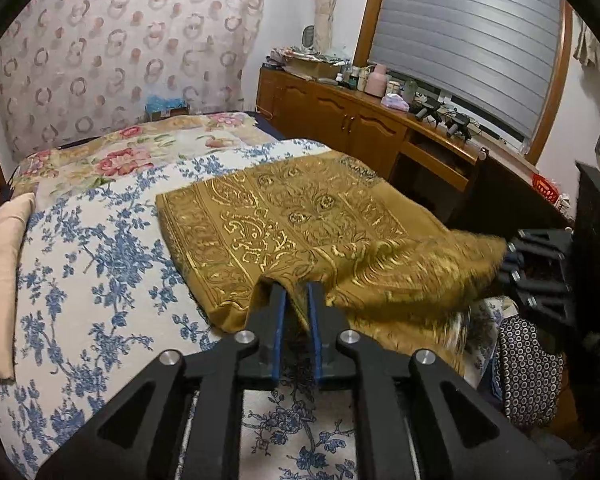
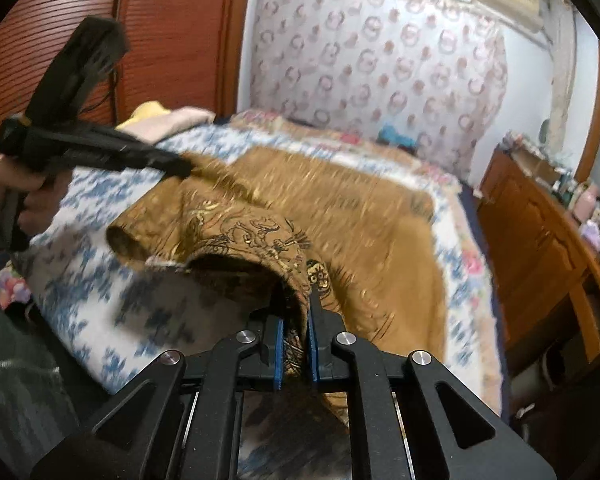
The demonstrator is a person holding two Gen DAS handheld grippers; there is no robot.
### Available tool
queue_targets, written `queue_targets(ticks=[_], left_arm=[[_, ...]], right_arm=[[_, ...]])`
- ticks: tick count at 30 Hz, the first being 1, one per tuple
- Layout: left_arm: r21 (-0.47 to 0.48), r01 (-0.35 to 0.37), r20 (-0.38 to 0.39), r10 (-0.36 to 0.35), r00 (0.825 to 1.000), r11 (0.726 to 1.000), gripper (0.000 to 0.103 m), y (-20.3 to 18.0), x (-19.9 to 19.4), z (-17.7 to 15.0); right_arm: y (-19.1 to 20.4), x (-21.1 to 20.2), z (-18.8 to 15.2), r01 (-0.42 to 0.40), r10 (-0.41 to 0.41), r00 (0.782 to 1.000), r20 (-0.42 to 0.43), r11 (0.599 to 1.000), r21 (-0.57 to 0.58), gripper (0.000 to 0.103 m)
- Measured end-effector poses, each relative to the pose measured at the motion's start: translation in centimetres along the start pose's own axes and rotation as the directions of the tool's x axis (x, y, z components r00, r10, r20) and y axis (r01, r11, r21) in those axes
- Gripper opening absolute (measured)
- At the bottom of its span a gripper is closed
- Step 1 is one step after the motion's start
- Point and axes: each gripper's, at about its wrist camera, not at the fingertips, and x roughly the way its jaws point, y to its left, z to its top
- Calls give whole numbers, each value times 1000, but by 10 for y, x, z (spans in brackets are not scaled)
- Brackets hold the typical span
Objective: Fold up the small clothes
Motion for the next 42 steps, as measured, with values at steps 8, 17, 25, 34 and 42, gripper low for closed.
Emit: queue_targets(ticks=[8,17,25,34,42], left_arm=[[-10,-20,58,21,998,1000,52,27,-16,12],[-71,-90,3,91,996,993,52,67,12,15],[-110,-135,-23,134,991,985,52,93,30,25],[-139,-151,-51,145,988,979,52,116,44,41],[-143,-132,-34,128,991,981,52,124,42,58]], right_arm=[[-20,28,50,52,-49,998,50,997,-61,6],[-34,78,93,25,-17,998,57,990,-136,6],[-44,129,117,-48,50,999,3,984,-172,6],[-57,179,118,-118,101,988,-113,982,-151,7],[-79,184,139,-79,73,993,-97,995,-56,44]])
